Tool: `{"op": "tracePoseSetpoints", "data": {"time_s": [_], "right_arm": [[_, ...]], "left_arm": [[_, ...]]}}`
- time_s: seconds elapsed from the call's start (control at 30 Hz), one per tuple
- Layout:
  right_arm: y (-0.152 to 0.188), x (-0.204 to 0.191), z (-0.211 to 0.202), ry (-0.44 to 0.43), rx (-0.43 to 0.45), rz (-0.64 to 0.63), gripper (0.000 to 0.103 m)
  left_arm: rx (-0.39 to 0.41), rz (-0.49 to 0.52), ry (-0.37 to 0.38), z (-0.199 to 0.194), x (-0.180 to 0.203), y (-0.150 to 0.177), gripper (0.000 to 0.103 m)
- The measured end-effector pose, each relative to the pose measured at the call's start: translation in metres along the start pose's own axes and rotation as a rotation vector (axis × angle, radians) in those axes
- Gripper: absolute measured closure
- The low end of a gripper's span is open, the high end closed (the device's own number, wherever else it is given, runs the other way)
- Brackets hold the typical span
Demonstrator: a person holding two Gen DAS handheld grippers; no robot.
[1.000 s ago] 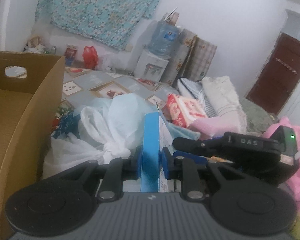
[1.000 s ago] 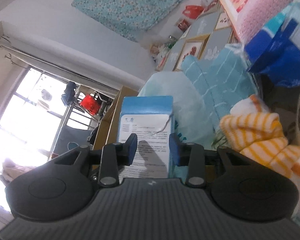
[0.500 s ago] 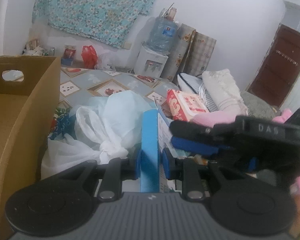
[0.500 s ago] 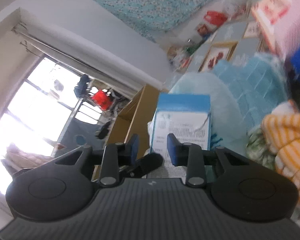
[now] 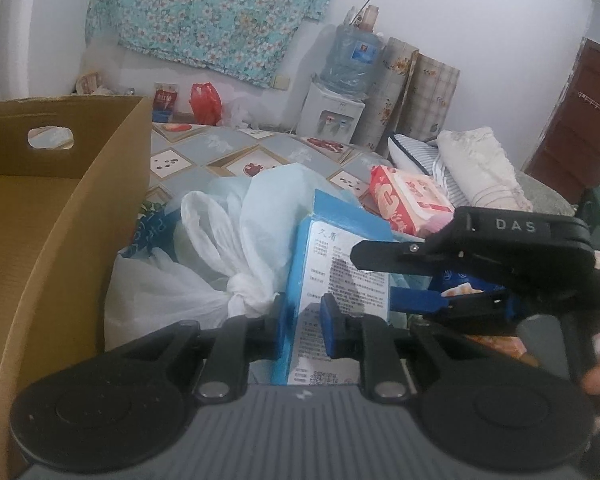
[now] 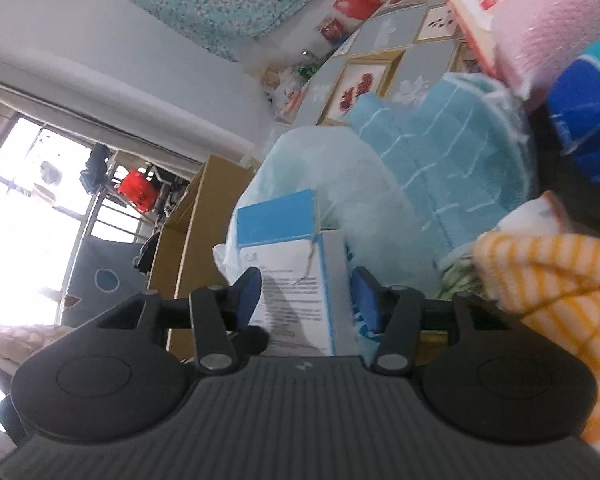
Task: Organize soft objects
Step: 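Carry the blue-and-white box toward the cardboard box with the right gripper, then open the right gripper to drop the blue-and-white box into the cardboard box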
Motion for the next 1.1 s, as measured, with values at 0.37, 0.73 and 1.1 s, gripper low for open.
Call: {"op": "tracePoseSetpoints", "data": {"time_s": [0.37, 0.73, 1.1], "right_arm": [[0.008, -0.034, -0.039, 0.014, 0.116, -0.132, 0.066], [0.005, -0.116, -0.052, -0.092, 0.143, -0.238, 0.066], [0.006, -0.236, 0.077, -0.243, -0.107, -0.263, 0.066]], "left_arm": [[0.068, -0.036, 0.082, -0.033, 0.004, -0.008, 0.082], [0.218, -0.118, 0.094, -0.103, -0.030, -0.043, 0.083], [0.306, -0.196, -0.182, -0.158, -0.155, -0.104, 0.082]]}}
Point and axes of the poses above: each gripper's, at about its wrist camera, not at the fingertips, and z roughly the way its jaws point, x to its right, y to its underside, the point moved 4 cm from there along z, roughly the way its jaws point, and after that the axes turned 4 degrees about -z, right-handed, at the moved point
